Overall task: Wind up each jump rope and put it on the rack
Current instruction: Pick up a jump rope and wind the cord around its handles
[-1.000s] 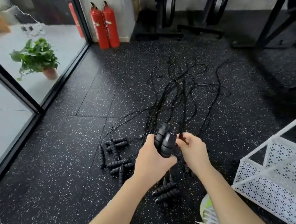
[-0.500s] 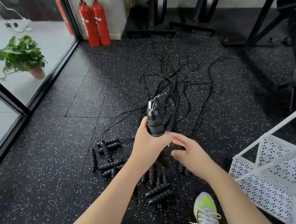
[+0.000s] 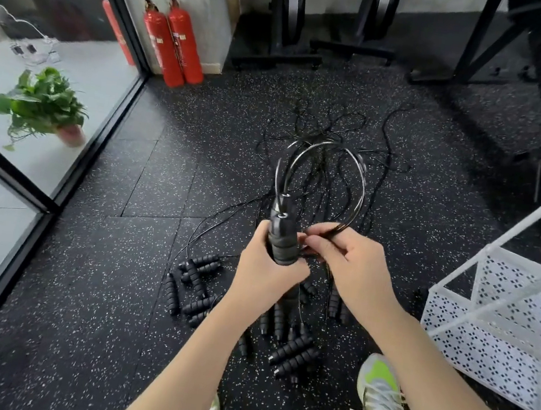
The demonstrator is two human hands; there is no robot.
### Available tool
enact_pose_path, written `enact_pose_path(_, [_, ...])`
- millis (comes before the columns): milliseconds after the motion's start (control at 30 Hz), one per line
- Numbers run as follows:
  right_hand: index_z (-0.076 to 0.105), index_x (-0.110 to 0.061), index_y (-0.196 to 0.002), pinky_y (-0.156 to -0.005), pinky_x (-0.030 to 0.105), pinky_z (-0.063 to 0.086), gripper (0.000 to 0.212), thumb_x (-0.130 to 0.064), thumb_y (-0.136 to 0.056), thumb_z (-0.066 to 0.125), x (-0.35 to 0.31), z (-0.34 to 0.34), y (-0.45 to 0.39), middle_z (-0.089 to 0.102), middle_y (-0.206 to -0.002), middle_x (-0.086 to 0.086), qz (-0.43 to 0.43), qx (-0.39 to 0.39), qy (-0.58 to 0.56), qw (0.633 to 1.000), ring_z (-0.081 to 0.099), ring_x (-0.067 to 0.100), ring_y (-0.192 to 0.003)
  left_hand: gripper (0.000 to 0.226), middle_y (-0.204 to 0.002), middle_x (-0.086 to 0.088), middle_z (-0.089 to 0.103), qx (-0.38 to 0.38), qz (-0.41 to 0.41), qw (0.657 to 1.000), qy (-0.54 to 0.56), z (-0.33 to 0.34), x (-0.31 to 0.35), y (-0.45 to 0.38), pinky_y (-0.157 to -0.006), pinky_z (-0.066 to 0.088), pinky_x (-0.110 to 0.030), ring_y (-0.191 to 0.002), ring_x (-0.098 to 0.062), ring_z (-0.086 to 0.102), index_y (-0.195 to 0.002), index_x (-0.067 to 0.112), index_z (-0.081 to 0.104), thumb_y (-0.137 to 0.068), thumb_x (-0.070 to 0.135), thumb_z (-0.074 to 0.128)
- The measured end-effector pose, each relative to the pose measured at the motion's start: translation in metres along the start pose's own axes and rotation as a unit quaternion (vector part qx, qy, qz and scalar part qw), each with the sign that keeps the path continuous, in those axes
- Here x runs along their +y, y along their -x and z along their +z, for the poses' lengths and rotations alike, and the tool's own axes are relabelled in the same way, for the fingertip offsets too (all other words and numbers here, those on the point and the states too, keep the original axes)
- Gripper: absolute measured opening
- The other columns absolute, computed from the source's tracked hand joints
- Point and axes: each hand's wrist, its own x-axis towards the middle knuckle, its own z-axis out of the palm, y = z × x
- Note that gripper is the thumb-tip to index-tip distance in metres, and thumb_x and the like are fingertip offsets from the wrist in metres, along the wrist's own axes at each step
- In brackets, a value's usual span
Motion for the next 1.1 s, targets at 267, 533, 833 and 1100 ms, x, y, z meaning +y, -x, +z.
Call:
enact_pose_path(267, [0.064,-0.027,-0.129,-0.101,0.033,0.052,0.037,-0.01,-0.095,0.062,0.01,-0.014,-0.004,0.072,-0.119,-0.011,0.081,-0.132,-0.074,0.985,0.067,0.006,-0.112,0.033,-0.076,0.005,0.066,0.026,-0.003,1.0,0.01,0.006,-0.001,-0.002,-0.066,0.05,-0.033,-0.067,-0.01,0.055,-0.096,0.025,0.059,-0.066,0.022,0.072])
enact_pose_path(533, [0.069,-0.038,-0.109,-0.089,0.048,0.056,0.028,-0.02,-0.096,0.052,0.045,0.007,0.007,0.075,-0.108,-0.004,0.076,-0.266,0.139,0.951,0.07,0.025,-0.098,0.027,-0.07,0.007,0.057,0.044,-0.013,0.996,0.079,0.016,0.009,-0.004,-0.067,0.048,-0.031,-0.067,-0.013,0.052,-0.09,0.016,0.055,-0.067,0.022,0.07])
enact_pose_path(833, [0.068,-0.031,-0.096,-0.092,0.04,0.052,0.007,-0.025,-0.093,0.066,0.034,0.006,0.004,0.074,-0.096,-0.007,0.108,-0.316,0.099,0.937,0.069,0.015,-0.093,0.024,-0.085,-0.01,0.065,0.069,-0.042,0.985,0.155,0.004,0.005,-0.016,-0.082,0.058,-0.055,-0.076,-0.03,0.062,-0.076,0.035,0.059,-0.059,0.025,0.072])
enact_pose_path(1100, [0.052,-0.03,-0.119,-0.094,0.038,0.053,0.03,-0.024,-0.095,0.068,0.032,0.001,-0.009,0.077,-0.093,-0.007,0.181,-0.09,-0.044,0.978,0.072,0.016,-0.095,0.053,-0.084,-0.003,0.059,-0.045,-0.074,0.985,0.149,-0.008,-0.002,-0.012,-0.073,0.045,-0.039,-0.071,-0.02,0.051,-0.106,0.013,0.059,-0.055,0.025,0.07])
